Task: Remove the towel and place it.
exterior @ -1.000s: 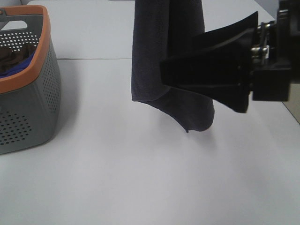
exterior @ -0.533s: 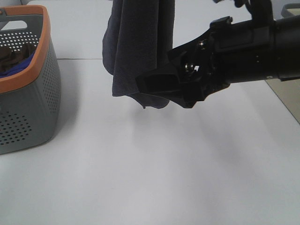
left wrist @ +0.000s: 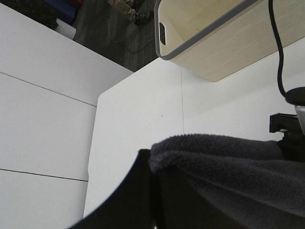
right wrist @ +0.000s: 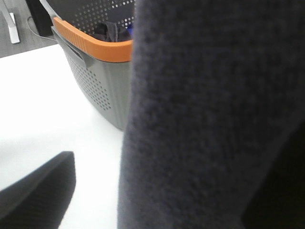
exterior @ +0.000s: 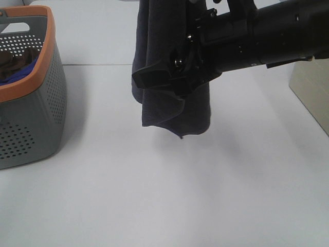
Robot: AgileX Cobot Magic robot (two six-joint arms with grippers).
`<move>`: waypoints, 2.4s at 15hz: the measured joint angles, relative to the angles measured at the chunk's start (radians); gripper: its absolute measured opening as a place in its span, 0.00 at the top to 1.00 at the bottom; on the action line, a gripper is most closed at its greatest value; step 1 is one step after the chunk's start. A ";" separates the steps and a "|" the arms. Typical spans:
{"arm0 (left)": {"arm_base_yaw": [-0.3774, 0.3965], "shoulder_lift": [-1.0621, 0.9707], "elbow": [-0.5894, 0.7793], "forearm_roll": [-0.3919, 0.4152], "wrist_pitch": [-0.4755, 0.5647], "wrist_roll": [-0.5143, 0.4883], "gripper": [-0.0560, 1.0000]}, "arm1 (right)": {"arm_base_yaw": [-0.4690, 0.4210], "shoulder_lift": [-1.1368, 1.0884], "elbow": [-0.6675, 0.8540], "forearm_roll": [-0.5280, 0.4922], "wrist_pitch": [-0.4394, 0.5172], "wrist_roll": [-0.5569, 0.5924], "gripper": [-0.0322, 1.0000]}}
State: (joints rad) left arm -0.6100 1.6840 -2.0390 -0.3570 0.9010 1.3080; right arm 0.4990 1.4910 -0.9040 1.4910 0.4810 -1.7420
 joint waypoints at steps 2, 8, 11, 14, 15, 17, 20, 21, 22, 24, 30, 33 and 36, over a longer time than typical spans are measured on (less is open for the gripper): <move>0.000 0.000 0.000 0.000 0.000 0.000 0.95 | 0.000 0.012 -0.027 0.014 0.088 0.000 0.22; 0.000 0.000 0.000 0.000 0.000 0.000 0.95 | 0.002 0.012 -0.030 0.105 0.280 -0.021 0.23; 0.000 0.000 0.000 0.000 0.000 0.000 0.95 | 0.002 0.024 -0.030 0.159 0.163 -0.100 0.23; 0.000 0.000 0.000 0.000 0.001 0.000 0.95 | 0.002 0.069 -0.030 0.169 0.378 -0.076 0.24; 0.000 0.000 0.000 0.000 0.001 0.000 0.95 | 0.002 0.069 -0.030 0.146 0.406 -0.044 0.25; 0.000 0.000 0.000 0.000 0.001 0.000 0.95 | 0.002 0.069 -0.030 0.075 0.428 0.017 0.28; 0.000 0.000 0.000 0.000 0.001 0.000 0.95 | 0.002 0.069 -0.030 -0.078 0.453 0.158 0.33; 0.000 0.000 0.000 0.000 0.001 0.000 0.95 | 0.002 0.069 -0.030 -0.104 0.470 0.191 0.34; 0.000 0.000 0.000 0.000 0.001 0.000 0.95 | 0.002 0.069 -0.030 -0.108 0.478 0.203 0.36; 0.000 0.000 0.000 0.000 0.001 0.000 0.95 | 0.002 0.069 -0.030 -0.119 0.574 0.245 0.43; 0.000 0.000 0.000 0.000 0.001 0.000 0.95 | 0.002 0.022 -0.030 -0.183 0.595 0.306 0.60; 0.000 0.000 0.000 0.000 0.001 0.000 0.95 | 0.002 -0.053 -0.030 -0.238 0.519 0.372 0.62; 0.000 0.000 0.000 0.000 0.001 0.000 0.95 | 0.002 -0.064 -0.030 -0.267 0.478 0.424 0.67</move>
State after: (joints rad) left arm -0.6100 1.6840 -2.0390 -0.3570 0.9020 1.3080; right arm 0.5010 1.4270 -0.9340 1.2240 0.9590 -1.3180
